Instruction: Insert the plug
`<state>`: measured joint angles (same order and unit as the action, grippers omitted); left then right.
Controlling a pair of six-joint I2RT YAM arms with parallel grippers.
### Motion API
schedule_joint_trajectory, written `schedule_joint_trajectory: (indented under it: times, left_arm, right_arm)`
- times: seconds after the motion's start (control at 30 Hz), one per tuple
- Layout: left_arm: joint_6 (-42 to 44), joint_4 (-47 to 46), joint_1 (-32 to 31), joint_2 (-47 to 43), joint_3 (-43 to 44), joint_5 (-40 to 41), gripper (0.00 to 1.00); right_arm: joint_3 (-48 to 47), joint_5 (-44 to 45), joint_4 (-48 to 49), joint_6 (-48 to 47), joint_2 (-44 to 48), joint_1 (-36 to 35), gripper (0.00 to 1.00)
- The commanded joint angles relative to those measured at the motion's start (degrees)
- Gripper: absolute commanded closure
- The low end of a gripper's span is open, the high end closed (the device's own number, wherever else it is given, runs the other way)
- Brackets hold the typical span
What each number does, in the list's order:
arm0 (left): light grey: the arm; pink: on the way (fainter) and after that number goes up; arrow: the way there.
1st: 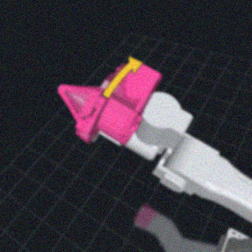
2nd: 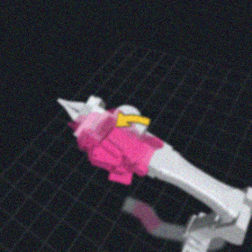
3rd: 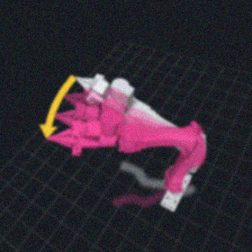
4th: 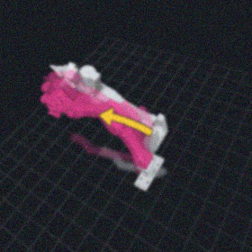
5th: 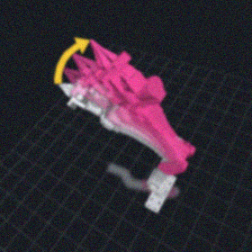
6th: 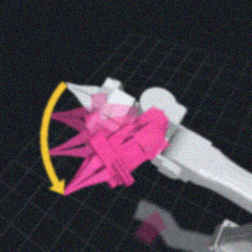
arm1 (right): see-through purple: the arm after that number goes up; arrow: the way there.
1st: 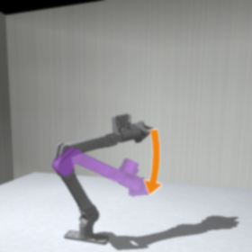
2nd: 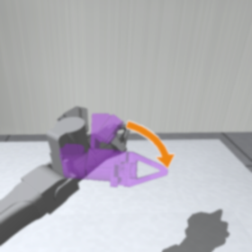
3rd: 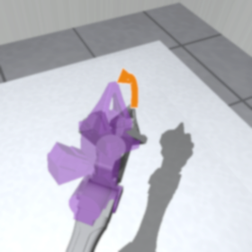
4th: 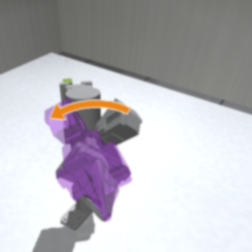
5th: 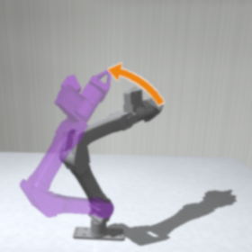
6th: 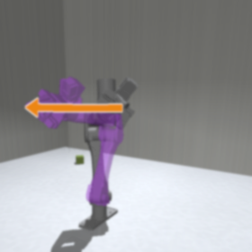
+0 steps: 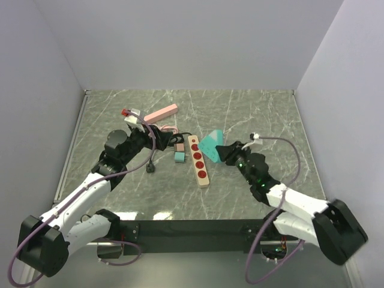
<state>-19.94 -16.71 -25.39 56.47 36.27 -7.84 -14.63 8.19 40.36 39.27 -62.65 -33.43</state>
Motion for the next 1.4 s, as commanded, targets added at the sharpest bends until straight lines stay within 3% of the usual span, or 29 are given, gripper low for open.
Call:
schedule_joint_trajectory:
  times: [0.0, 0.2, 0.57, 0.8, 1.0, 1.37]
  left_arm:
    - [3.51, -6.22, -0.28, -2.41, -1.02, -9.55, 0.01]
    - [1.75, -9.31, -0.28, -2.33, -1.64, -17.12, 0.01]
    - [1.84, -18.51, -0.28, 2.67, -5.77, -31.27, 0.01]
    - [1.23, -22.56, -0.28, 7.6, -7.79, -28.99, 0.01]
    - [-1.23, -30.39, -0.28, 14.11, -9.55, -35.05, 0.01]
    - [-3.53, -31.55, -0.28, 8.22, -11.93, -37.87, 0.01]
  right_arm:
    - [-6.36, -6.94, -8.24, -7.53, 7.97, 3.09, 1.0]
    - [-10.06, -14.76, -13.46, -11.23, 9.57, 6.88, 1.0]
    - [-8.13, -29.62, -6.52, -8.86, 3.85, 7.24, 1.0]
    - [-8.92, -33.58, -5.22, -8.95, 0.34, 7.33, 1.0]
    - [-9.89, -39.64, -3.36, -7.72, -1.16, 7.59, 1.0]
    - [-12.44, -51.24, 0.16, -5.17, 2.62, 8.65, 1.0]
